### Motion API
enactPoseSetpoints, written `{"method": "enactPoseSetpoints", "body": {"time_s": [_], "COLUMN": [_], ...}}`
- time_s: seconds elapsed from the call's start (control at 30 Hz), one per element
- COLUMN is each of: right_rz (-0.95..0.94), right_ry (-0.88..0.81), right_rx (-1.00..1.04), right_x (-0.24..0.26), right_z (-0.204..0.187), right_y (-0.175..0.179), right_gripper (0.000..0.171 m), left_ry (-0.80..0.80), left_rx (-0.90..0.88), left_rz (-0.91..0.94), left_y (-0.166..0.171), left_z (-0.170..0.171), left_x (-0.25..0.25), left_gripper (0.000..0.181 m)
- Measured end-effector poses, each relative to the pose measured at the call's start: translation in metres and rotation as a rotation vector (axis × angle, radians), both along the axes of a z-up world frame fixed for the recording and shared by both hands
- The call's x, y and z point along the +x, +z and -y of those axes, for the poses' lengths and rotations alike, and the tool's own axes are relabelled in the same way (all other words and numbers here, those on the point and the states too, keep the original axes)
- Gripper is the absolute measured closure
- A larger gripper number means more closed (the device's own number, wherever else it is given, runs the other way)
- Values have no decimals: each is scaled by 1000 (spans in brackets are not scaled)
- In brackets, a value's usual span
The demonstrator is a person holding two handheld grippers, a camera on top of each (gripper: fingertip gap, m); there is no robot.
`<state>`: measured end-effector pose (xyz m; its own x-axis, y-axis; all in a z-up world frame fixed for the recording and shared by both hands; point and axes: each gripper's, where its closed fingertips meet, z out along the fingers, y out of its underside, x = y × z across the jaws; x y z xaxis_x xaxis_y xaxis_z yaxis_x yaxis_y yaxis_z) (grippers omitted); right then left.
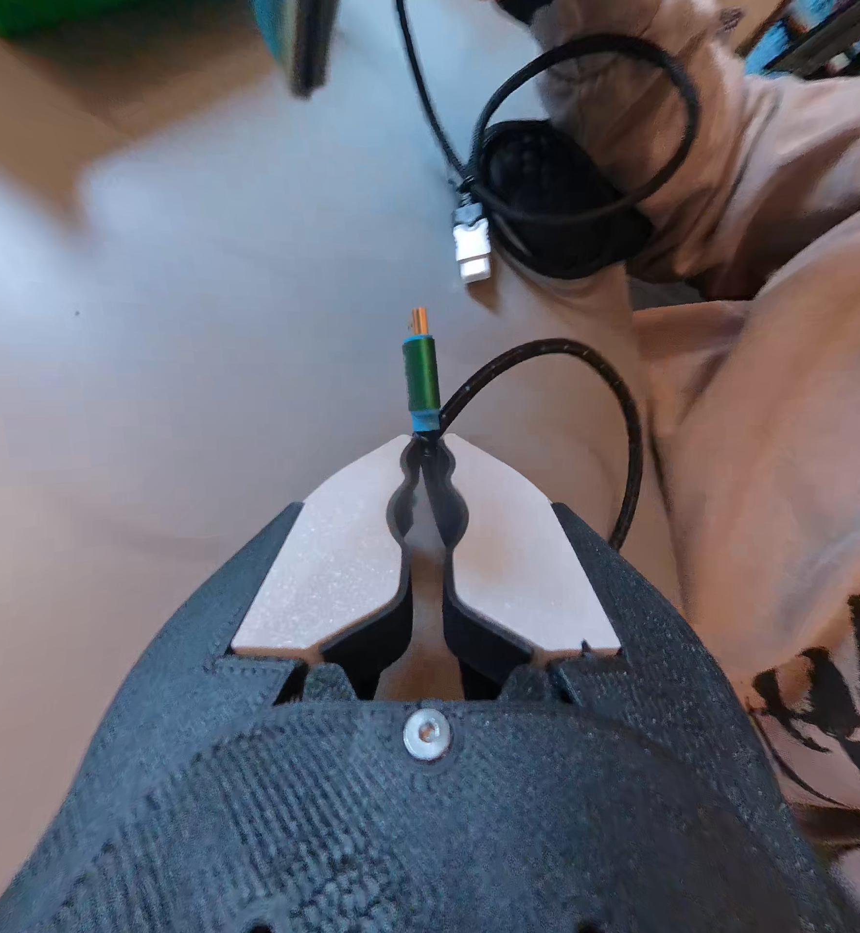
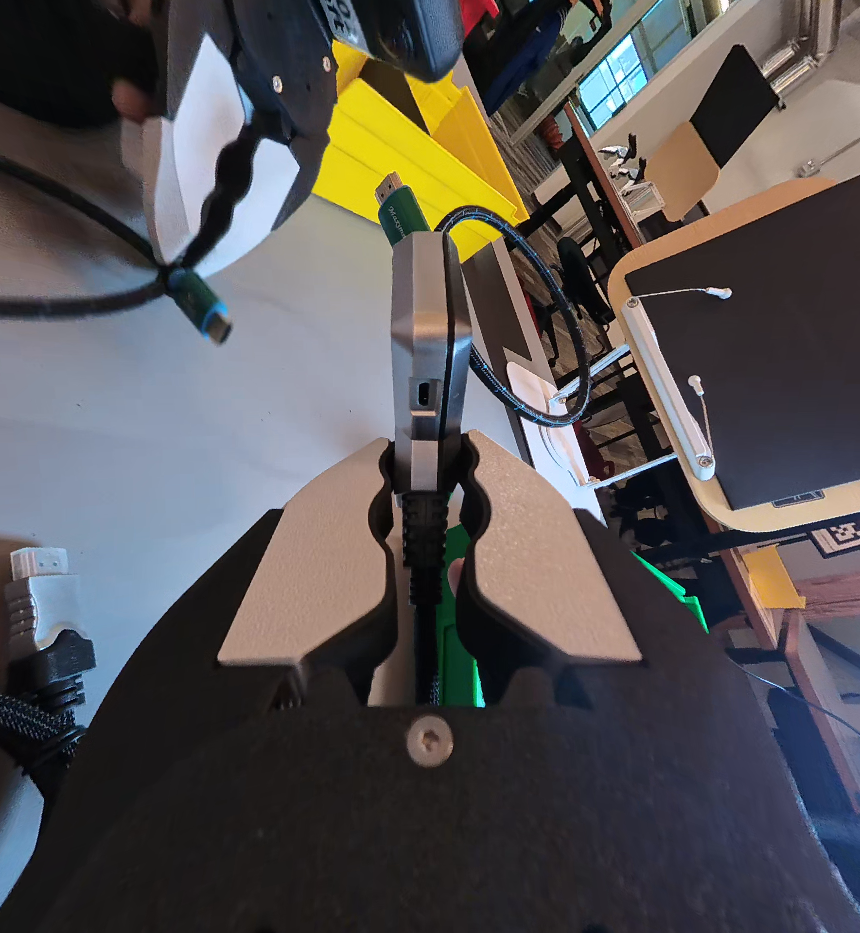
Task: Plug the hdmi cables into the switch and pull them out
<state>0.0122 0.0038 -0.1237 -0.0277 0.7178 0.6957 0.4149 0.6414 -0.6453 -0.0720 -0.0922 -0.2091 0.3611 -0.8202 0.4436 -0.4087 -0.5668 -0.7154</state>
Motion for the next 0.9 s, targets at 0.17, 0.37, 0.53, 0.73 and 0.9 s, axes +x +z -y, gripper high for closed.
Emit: {"method": "enactPoseSetpoints", "body": {"time_s": [0.17, 0.37, 0.53, 0.73, 0.9], "right_rz": [-10, -15, -21, -26, -25], "right_ry": [-10, -24, -23, -23, -33], "right_rx": [-8, -18, -30, -29, -34], "right_x": [3, 5, 3, 3, 6], "right_z": [-3, -7, -7, -5, -9], "right_y": [2, 3, 3, 6, 5], "right_gripper": [148, 148, 148, 148, 148], "left_ry": [80, 277, 148, -138, -144], "left_rx": [82, 224, 161, 354, 642], "left_rz": [-14, -216, -419, -629, -834], "left_y": [3, 11, -24, -31, -14], "left_z": [-15, -12, 37, 25, -45], "left_x": [-6, -44, -37, -51, -71], "left_gripper": [176, 167, 157, 169, 160]}}
